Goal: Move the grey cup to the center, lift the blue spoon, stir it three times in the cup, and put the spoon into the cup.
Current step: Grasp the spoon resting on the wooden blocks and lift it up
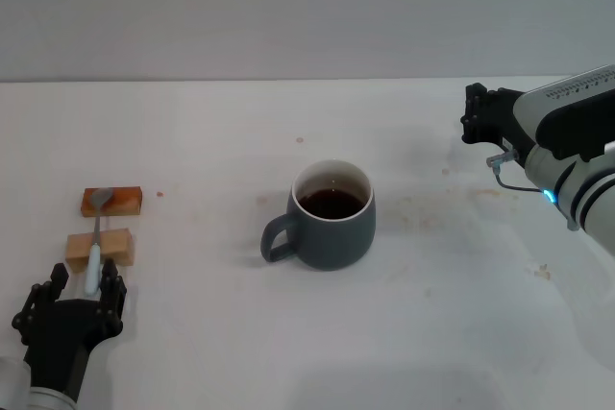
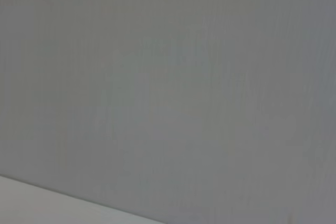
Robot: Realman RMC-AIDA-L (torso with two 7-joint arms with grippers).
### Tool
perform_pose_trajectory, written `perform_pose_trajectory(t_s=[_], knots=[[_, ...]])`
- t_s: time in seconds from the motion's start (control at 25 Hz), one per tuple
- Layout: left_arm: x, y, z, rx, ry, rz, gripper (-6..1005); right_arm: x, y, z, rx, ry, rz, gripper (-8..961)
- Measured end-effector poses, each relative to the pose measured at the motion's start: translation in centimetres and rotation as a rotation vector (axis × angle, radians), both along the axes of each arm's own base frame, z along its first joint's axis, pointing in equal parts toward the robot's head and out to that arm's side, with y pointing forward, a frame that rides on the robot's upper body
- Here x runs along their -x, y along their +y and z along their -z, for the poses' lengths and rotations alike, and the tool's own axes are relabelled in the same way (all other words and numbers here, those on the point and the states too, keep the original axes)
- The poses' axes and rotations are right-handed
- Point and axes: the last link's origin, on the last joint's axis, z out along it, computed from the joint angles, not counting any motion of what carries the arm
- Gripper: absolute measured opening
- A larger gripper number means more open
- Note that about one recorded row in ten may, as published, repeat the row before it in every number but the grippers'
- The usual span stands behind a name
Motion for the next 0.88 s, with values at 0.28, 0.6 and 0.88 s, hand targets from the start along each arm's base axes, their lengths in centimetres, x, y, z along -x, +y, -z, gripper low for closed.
perform_pose_trajectory(t_s=[0.28,0.6,0.88], knots=[[-0.02,-0.16,0.06,0.002,-0.002,-0.001,560,0.09,0.06,-0.02,-0.001,0.001,-0.002,15],[-0.06,-0.41,0.23,0.011,0.002,0.001,430,0.31,0.12,-0.01,-0.002,0.006,-0.007,15],[-0.11,-0.48,0.26,0.012,0.002,0.002,423,0.32,0.12,-0.01,-0.002,0.006,-0.007,15]])
